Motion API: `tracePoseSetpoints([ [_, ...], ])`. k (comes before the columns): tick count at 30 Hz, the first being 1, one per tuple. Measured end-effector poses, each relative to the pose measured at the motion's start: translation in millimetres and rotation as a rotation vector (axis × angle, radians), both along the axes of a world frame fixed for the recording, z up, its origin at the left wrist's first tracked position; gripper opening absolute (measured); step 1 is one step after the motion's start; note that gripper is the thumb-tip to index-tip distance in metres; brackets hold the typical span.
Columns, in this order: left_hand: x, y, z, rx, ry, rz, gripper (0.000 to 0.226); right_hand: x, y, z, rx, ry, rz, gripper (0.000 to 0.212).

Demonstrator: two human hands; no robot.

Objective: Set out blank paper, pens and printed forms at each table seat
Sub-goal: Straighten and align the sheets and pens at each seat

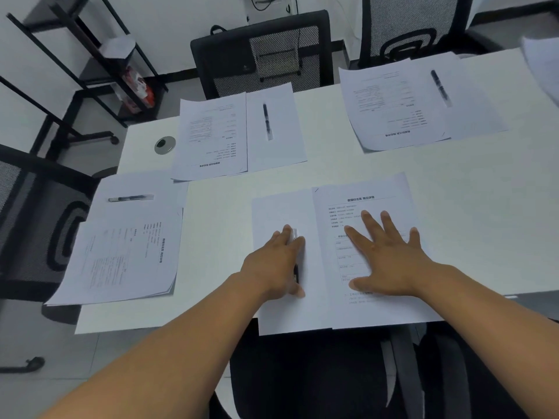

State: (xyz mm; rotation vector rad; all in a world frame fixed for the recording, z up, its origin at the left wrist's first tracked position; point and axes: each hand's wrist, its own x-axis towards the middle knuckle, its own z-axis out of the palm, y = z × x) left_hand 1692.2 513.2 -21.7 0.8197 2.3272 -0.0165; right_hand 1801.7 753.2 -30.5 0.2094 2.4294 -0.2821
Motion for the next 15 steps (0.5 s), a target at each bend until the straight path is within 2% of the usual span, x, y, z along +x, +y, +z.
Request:
tracePoseSetpoints([
  [4, 1, 0, 5, 0.01, 0.008, 0.015, 0.103, 2, -1, 3, 0.001, 0.022, 0.014, 0.119],
  [8, 10, -2, 26, 0.021, 0.013, 0.027, 0.123, 5, -8, 14, 0.004, 0.048, 0.02, 0.118],
  [15, 18, -31, 86, 0.005, 0.105, 0.023, 0.116, 5, -39, 56, 0.005, 0.096, 0.057, 0.117],
])
